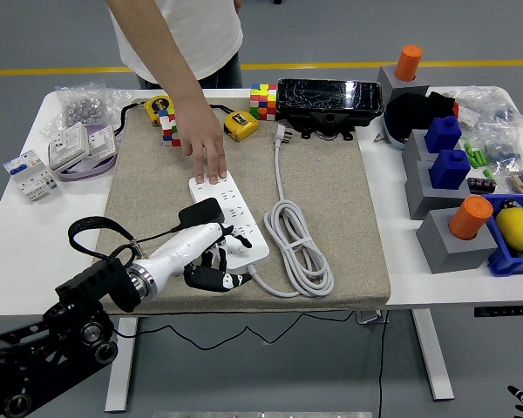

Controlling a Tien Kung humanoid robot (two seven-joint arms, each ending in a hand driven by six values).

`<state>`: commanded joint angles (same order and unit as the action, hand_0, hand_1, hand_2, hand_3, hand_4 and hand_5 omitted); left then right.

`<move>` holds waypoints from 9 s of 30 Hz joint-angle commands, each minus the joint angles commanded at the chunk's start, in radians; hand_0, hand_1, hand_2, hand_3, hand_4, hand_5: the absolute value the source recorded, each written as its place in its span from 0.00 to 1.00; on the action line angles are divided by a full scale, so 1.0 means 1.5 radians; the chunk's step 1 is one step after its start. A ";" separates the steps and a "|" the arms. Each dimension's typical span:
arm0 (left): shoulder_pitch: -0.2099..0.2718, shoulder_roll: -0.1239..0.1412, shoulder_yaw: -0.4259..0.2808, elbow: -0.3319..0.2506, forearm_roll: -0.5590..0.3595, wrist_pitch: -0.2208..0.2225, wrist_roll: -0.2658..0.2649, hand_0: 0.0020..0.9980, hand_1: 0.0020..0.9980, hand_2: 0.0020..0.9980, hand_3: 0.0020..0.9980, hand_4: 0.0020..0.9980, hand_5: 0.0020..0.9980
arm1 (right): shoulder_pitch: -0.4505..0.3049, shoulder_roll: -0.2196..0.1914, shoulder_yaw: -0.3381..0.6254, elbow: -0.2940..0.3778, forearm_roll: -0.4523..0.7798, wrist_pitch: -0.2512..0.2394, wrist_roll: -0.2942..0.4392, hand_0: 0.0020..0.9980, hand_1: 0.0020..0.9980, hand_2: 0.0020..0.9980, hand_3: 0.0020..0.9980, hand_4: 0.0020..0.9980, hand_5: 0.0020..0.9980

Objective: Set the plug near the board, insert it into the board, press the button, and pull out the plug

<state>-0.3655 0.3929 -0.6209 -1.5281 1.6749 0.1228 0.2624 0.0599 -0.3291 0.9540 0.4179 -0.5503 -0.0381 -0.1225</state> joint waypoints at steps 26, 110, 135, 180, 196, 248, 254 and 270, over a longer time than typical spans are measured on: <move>-0.001 0.000 0.014 0.021 -0.018 -0.029 0.017 0.09 0.04 0.13 0.79 0.88 0.26 | -0.003 -0.004 -0.014 0.002 0.002 0.000 0.000 0.57 0.66 0.68 0.60 0.98 0.49; -0.032 -0.072 -0.067 0.262 0.010 0.163 -0.148 0.55 0.62 0.57 0.61 0.99 0.30 | -0.019 0.011 0.023 0.003 -0.002 -0.002 0.001 0.57 0.66 0.68 0.60 0.97 0.49; -0.042 -0.076 -0.057 0.281 -0.039 0.194 -0.201 0.35 0.34 0.34 0.45 0.57 0.09 | -0.020 0.012 0.021 0.003 0.000 -0.001 0.001 0.57 0.66 0.68 0.60 0.97 0.50; 0.005 -0.054 -0.139 0.334 -0.010 0.151 -0.182 0.63 0.71 0.64 0.64 0.91 0.26 | -0.019 0.010 0.026 0.004 -0.003 -0.002 -0.001 0.57 0.66 0.68 0.60 0.98 0.50; 0.023 -0.051 -0.174 0.301 -0.041 0.187 -0.237 0.71 0.78 0.76 0.78 0.97 0.42 | -0.020 0.010 0.025 0.003 -0.003 -0.002 0.000 0.57 0.66 0.68 0.60 0.98 0.50; 0.052 -0.046 -0.262 0.284 -0.324 0.224 -0.322 0.66 0.72 0.70 0.68 0.89 0.43 | -0.011 0.013 0.026 0.001 -0.004 -0.001 0.001 0.57 0.66 0.68 0.60 0.97 0.50; 0.052 -0.046 -0.261 0.286 -0.322 0.220 -0.315 0.66 0.71 0.69 0.67 0.88 0.43 | -0.011 0.014 0.024 0.001 -0.004 0.000 0.002 0.57 0.66 0.68 0.60 0.97 0.50; 0.052 -0.050 -0.273 0.282 -0.315 0.211 -0.303 0.66 0.70 0.69 0.67 0.87 0.43 | -0.012 0.014 0.033 0.000 -0.007 0.001 0.001 0.57 0.66 0.68 0.60 0.97 0.50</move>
<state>-0.2874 0.3187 -1.0300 -1.1048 1.2018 0.4399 -0.1919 0.0419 -0.3074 1.0035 0.4177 -0.5601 -0.0361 -0.1215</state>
